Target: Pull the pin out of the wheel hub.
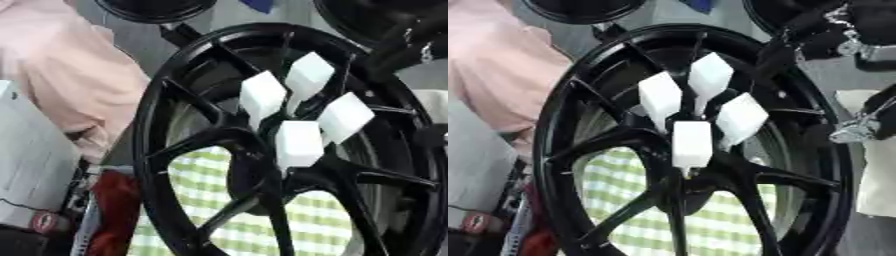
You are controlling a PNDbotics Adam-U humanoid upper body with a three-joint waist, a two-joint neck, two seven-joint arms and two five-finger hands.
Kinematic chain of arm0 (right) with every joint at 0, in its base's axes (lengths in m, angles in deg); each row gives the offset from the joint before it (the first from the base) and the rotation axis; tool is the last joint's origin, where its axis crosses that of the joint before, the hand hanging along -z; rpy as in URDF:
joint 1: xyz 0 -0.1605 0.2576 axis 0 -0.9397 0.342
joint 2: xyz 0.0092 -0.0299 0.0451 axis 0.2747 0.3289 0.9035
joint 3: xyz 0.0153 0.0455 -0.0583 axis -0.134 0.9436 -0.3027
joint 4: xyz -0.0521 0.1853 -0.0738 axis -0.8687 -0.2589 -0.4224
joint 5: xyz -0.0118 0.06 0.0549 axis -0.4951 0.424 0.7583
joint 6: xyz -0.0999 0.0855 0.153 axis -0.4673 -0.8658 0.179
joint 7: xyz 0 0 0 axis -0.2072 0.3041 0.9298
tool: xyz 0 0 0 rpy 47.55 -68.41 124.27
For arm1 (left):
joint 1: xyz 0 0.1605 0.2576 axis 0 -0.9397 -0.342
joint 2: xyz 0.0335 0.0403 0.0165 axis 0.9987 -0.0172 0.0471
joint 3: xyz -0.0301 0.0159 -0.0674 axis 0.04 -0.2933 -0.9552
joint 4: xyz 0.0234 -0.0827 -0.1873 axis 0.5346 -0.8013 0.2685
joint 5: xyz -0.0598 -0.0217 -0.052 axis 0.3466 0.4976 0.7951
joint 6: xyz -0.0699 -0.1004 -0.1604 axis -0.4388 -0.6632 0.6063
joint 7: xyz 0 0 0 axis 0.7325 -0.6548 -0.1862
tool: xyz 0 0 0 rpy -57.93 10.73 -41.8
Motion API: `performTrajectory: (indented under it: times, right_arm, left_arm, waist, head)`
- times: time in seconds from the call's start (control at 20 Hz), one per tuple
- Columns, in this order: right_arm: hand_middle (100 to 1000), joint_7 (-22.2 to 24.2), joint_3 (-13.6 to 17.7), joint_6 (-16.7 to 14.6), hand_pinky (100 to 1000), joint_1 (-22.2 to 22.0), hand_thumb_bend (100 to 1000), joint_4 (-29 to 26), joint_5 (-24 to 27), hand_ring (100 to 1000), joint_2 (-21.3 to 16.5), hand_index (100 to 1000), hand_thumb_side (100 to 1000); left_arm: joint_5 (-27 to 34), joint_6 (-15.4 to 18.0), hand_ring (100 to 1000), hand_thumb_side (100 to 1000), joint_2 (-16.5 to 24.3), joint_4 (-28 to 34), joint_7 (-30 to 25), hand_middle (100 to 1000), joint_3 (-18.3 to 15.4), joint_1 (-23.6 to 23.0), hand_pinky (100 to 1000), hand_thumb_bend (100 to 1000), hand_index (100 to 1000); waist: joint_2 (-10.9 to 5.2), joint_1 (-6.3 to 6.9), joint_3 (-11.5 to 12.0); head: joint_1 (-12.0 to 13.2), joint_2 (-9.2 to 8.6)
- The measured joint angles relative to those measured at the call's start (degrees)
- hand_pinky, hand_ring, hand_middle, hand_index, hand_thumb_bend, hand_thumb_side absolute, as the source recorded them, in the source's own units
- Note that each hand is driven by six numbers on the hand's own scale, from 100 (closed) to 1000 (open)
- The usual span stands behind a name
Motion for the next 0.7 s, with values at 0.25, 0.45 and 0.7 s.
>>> performTrajectory:
  times: [0.25,0.45,0.7]
  right_arm:
    - [768,-1.95,-0.93,0.29,855,-0.1,505,0.0,0.46,830,-0.27,849,100]
    - [763,-3.06,-1.79,1.67,858,-0.65,519,-0.01,0.64,829,-0.49,844,100]
    - [738,-3.09,-2.65,4.3,854,-0.77,537,-0.01,1.67,812,-0.49,835,100]
  left_arm:
    - [0.0,-0.03,626,789,0.0,0.0,-0.09,629,0.03,0.16,900,100,795]
    - [0.0,-0.08,626,789,0.0,0.0,-0.18,629,0.21,0.23,901,100,795]
    - [0.04,-0.14,626,789,0.0,0.0,-0.34,629,0.32,0.37,900,100,795]
  waist:
    - [0.01,-0.19,0.34]
    - [0.02,-0.3,0.49]
    - [0.02,-0.3,0.62]
  head:
    - [-0.07,-0.45]
    - [-0.07,-0.47]
    - [0.01,-0.42]
